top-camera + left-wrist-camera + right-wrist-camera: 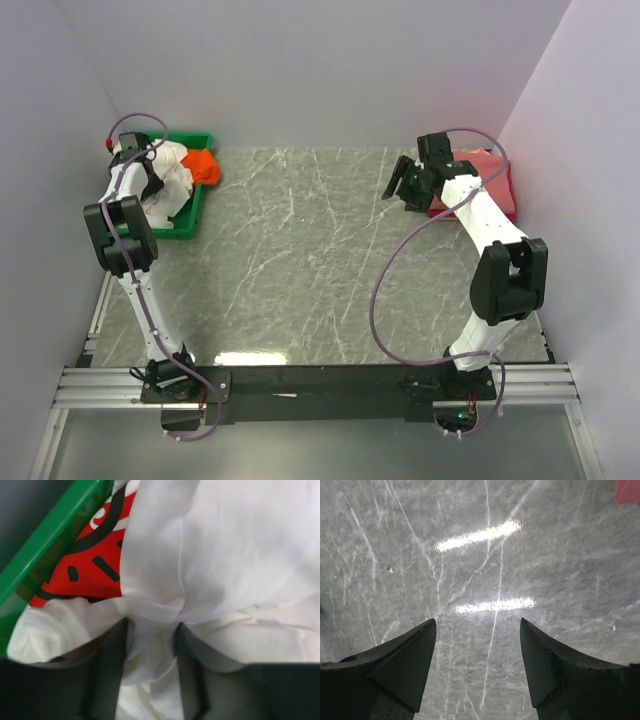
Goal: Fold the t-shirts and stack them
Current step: Grab the tshirt from the pile, then move the tshirt to the center of the board
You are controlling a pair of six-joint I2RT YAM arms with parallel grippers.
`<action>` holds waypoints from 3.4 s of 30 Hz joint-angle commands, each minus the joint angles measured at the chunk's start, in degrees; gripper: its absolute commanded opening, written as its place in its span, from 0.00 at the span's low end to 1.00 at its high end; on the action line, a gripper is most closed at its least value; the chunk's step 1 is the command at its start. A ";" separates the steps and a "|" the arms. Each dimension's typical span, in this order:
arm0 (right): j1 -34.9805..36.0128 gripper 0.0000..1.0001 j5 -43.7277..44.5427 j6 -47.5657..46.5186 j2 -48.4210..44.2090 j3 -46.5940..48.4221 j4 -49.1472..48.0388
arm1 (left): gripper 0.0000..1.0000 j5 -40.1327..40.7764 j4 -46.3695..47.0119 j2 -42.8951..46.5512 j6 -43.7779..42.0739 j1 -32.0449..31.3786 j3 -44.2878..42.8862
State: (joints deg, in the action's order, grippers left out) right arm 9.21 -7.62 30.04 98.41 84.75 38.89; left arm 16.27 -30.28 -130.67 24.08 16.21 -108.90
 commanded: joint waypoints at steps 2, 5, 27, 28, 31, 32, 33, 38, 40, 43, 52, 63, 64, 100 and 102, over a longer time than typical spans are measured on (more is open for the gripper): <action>-0.77 0.74 -0.20 -1.48 2.04 4.81 0.83 | 0.34 1.66 -0.75 1.38 1.06 0.23 -0.97; -0.78 0.74 -0.73 -1.04 3.45 6.04 0.74 | 0.16 1.92 -0.57 4.19 0.45 0.32 0.97; -0.69 0.71 -2.93 1.60 3.11 10.27 0.83 | 0.00 -13.10 8.21 27.65 4.66 -0.12 -4.92; -0.69 0.71 -2.93 1.86 1.71 9.48 0.48 | 0.00 -14.24 8.74 28.45 4.93 -0.30 -4.92; -0.60 0.71 -2.40 2.47 -1.19 6.31 -0.40 | 0.00 -20.04 10.68 31.00 4.49 -1.88 -5.88; -0.60 0.71 -2.05 2.65 -1.99 4.48 -0.92 | 0.01 -23.18 10.94 31.35 4.32 -3.45 -7.19; -0.69 0.71 -1.88 2.91 -2.86 3.59 -1.27 | 0.00 -24.61 10.86 31.62 4.31 -4.16 -8.33; -0.51 0.70 -0.47 3.79 -8.40 -2.82 -2.86 | 0.00 -30.32 11.90 32.40 5.27 -10.31 -15.37; -0.25 0.70 0.14 4.23 -11.03 -4.50 -3.21 | 0.01 -33.58 14.10 34.25 8.25 -12.77 -16.60; -0.25 0.70 1.54 4.50 -14.63 -7.75 -3.65 | 0.01 -37.35 18.58 36.27 13.78 -15.85 -18.10; -0.25 0.70 5.07 5.29 -24.74 -15.13 -2.77 | 0.01 -43.95 28.08 44.18 27.33 -22.44 -9.23; -0.34 0.70 6.56 7.22 -34.51 -25.33 -1.98 | 0.25 -43.18 26.69 51.39 24.10 -27.19 15.71; -0.34 0.70 6.30 7.22 -35.38 -25.95 -1.98 | 0.38 -41.17 24.77 51.31 21.57 -27.19 18.44; 15.66 0.66 6.74 11.09 -13.43 -31.14 -16.30 | 0.76 -27.26 3.91 34.87 3.61 -41.26 46.50; 15.92 0.66 6.74 10.92 -11.06 -30.26 -16.74 | 0.75 -26.21 4.00 33.64 3.61 -41.26 46.24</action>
State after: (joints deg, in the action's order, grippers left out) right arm 24.34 -2.33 40.86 85.58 51.48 25.04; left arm -11.92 -28.10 -95.81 29.34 -25.10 -60.18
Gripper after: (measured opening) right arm 0.661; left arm 0.753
